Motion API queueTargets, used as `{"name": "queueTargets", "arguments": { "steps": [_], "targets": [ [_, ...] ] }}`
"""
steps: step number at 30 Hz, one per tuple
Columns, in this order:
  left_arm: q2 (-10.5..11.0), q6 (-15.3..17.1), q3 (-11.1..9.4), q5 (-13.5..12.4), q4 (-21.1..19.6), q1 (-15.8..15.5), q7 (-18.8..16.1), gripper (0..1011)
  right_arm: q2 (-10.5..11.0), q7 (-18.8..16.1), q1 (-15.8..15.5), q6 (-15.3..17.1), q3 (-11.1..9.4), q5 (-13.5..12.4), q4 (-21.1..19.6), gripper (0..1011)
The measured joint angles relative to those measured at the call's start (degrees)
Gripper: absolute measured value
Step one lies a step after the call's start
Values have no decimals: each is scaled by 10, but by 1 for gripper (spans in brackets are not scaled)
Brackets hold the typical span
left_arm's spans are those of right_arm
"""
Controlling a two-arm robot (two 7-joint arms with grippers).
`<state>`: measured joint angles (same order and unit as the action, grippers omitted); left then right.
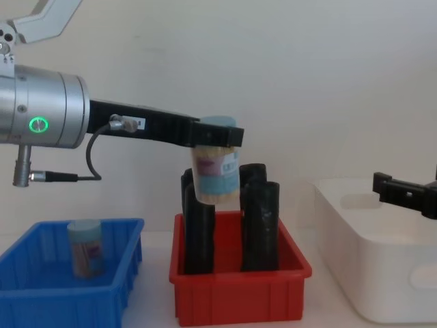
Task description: Pick the cotton swabs from the blue box and place them into the white box.
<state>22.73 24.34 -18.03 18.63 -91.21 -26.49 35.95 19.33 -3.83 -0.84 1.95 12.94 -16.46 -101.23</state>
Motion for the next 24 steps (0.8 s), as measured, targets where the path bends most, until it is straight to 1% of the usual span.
{"name": "queueTargets", "arguments": {
  "steps": [7,12,24],
  "targets": [
    [-4,3,-4,-4,-3,-5,14,670,0,-5,0,0,0,0,0,1002],
    [-5,4,-6,-5,-4,-7,19,670,1,-21,1,1,1,2,-1,1002],
    [-7,6,-8,-6,-5,-9,26,670,3,-89,8,9,10,14,-9,1002]
  ]
}}
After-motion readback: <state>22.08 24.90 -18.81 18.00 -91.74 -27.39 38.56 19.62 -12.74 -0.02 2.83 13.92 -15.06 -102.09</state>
